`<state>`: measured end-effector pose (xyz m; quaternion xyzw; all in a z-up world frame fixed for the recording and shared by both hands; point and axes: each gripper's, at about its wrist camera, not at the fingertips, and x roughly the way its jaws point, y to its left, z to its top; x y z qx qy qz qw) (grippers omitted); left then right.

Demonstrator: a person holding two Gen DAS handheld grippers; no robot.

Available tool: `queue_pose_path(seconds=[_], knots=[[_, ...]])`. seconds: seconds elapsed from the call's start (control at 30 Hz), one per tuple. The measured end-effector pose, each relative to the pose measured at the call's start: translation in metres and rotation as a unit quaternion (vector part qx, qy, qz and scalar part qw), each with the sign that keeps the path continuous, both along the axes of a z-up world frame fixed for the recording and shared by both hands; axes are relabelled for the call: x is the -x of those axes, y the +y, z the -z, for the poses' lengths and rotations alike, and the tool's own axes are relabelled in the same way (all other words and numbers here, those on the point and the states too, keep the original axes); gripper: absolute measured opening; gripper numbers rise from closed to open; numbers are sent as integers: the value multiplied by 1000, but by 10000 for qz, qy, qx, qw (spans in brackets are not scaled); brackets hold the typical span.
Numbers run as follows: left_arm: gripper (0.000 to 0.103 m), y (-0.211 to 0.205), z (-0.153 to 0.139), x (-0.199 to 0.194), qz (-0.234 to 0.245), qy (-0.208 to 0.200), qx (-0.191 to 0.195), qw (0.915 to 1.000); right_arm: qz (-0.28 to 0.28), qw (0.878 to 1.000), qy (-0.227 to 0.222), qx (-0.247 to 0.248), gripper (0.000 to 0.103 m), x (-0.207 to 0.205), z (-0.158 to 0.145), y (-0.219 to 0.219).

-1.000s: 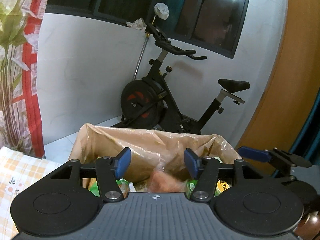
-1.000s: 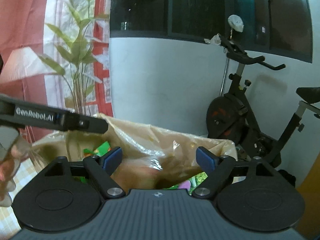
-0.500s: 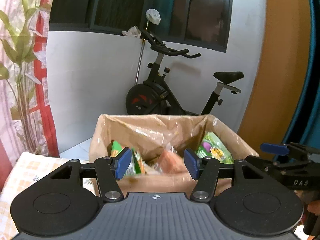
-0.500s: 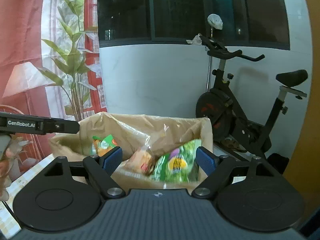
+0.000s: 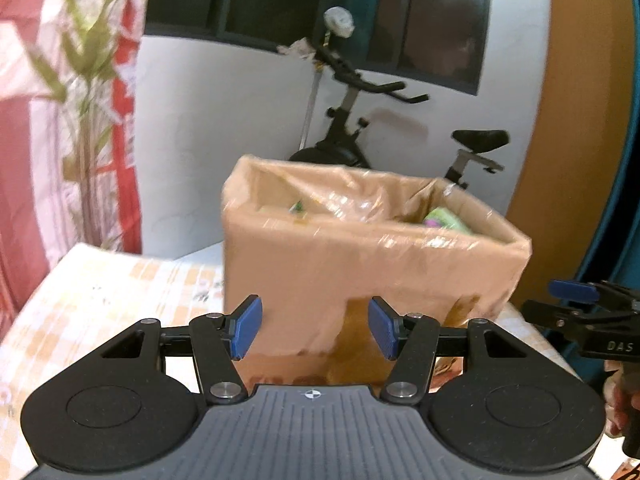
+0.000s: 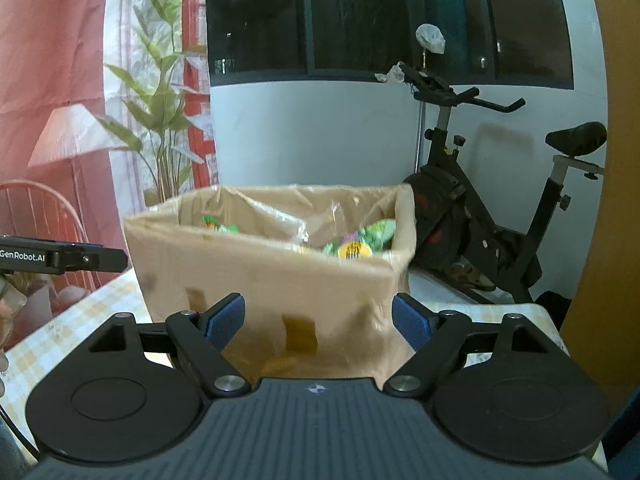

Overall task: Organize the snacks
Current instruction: 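Move both open tools back down to the remaining snacks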

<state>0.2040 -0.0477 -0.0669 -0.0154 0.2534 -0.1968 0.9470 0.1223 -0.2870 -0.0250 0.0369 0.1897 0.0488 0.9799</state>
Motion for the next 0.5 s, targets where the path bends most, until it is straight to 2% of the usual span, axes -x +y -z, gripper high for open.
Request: queue_pose_path(seconds=[0.37, 0.5], knots=[[61, 30, 46, 2, -715, 609, 176, 9954, 81, 9982, 587, -18, 82, 5, 60, -17], [61, 26, 54, 1, -704, 769, 145, 9944, 103, 9958, 905, 37, 75, 5, 87, -22]])
